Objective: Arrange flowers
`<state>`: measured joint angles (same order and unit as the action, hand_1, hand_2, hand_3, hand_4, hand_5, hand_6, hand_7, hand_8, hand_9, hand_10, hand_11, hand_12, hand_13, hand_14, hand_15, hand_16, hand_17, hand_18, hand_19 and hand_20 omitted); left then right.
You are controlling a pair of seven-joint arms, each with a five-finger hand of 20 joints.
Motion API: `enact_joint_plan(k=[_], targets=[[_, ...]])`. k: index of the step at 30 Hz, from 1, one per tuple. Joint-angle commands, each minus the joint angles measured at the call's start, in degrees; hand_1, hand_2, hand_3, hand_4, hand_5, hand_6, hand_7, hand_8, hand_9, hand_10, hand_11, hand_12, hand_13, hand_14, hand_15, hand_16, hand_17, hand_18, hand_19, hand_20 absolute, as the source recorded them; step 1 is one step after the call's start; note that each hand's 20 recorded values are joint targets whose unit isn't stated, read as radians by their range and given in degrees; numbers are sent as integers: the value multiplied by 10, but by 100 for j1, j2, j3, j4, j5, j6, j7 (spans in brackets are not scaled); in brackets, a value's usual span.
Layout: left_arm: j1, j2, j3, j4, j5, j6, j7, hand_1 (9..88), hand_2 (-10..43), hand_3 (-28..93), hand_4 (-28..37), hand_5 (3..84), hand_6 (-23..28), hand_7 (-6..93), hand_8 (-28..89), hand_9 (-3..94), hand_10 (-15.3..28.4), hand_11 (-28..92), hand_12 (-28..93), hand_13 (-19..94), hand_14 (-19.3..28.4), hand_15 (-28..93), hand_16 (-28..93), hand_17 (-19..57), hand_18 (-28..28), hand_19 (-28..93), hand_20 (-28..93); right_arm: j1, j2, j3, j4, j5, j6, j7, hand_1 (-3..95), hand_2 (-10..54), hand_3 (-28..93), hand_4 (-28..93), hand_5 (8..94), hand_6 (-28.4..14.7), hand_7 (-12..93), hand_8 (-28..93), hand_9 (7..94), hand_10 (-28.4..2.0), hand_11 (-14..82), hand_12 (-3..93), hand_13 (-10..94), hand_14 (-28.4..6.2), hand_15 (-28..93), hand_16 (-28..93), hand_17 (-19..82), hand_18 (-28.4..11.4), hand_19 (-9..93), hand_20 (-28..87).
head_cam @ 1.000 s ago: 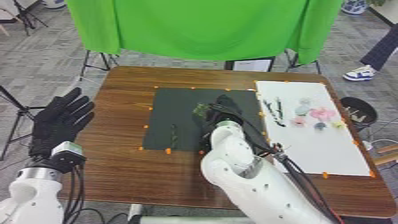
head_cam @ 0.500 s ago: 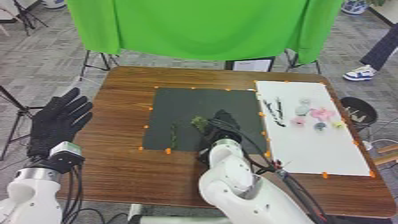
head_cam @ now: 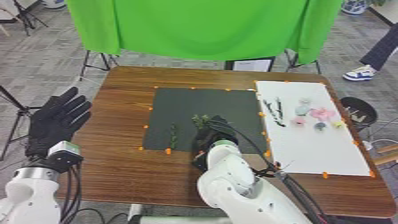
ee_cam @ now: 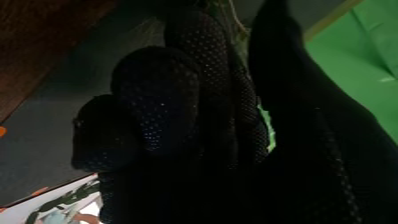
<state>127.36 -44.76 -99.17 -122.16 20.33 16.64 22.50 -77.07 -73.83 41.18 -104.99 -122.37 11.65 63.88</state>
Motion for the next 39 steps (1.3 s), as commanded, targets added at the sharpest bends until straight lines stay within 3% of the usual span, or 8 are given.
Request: enact_joint_plan(k=[1,5,8,13,24,29,33,39], targets=[[199,-15,-128,-50,-59,33,81,272,102,730,-283,412,99,115,-66,337,165,208,144,209,164,335,-46,-65,154,326,99,-37,115,-32,-158,-71,-45,36,417,-95,716,-166,727,-99,155,-73,911,-154,288,271,937,-67,475,361,718,-125,932,173],[235,-17,-154,-47,-123,3,127,273,102,729,-283,412,99,115,-66,337,165,208,143,209,165,336,-46,-64,154,326,99,-63,185,-15,-243,-16,-261,43,419,-95,713,-165,749,-93,178,-53,912,-154,287,272,937,-68,476,358,719,-124,932,168],[238,-35,-168,-40,-124,-19,110,272,102,730,-283,412,99,115,-66,338,165,209,143,210,165,336,-46,-65,154,326,99,-85,262,-10,-283,-88,-521,-50,441,-95,691,-174,768,-90,205,112,913,-155,285,273,937,-70,472,359,719,-124,932,166],[249,-44,-193,-35,-131,-36,97,272,103,729,-283,413,99,116,-66,338,165,210,143,210,164,339,-46,-65,154,326,99,-146,419,-40,-413,-246,-601,-221,471,-95,667,-167,766,-85,212,175,907,-156,280,272,937,-70,463,363,715,-122,932,161],[272,-77,-257,-23,-164,-86,76,272,104,728,-283,411,99,115,-66,340,165,211,143,212,164,336,-47,-64,153,326,99,-231,747,-209,-712,-1075,-1121,-947,413,-95,700,-168,732,-83,165,-74,903,-157,277,270,937,-69,457,377,707,-123,932,172],[282,-92,-264,-12,-151,-87,58,271,104,729,-283,412,99,115,-67,340,166,210,143,213,163,336,-47,-64,153,326,100,-303,873,-254,-784,-1510,-1329,-1143,403,-95,683,-169,730,-92,127,-89,903,-157,270,265,937,-69,454,385,700,-128,932,186],[288,-146,-273,-10,-162,-98,75,272,105,729,-283,412,99,116,-66,340,166,211,143,213,163,336,-46,-64,154,326,100,-332,1162,-259,-907,-2239,-1082,-1343,399,-95,677,-168,726,-95,119,-87,901,-159,263,262,935,-70,453,387,698,-128,932,188],[420,-183,-312,-69,-176,-60,179,272,105,728,-283,412,99,116,-67,341,165,211,143,213,164,337,-46,-65,154,326,100,-320,1647,586,-1150,-1997,-729,-933,392,-95,675,-165,711,-89,125,-81,886,-163,253,258,922,-75,459,389,681,-134,932,201]])
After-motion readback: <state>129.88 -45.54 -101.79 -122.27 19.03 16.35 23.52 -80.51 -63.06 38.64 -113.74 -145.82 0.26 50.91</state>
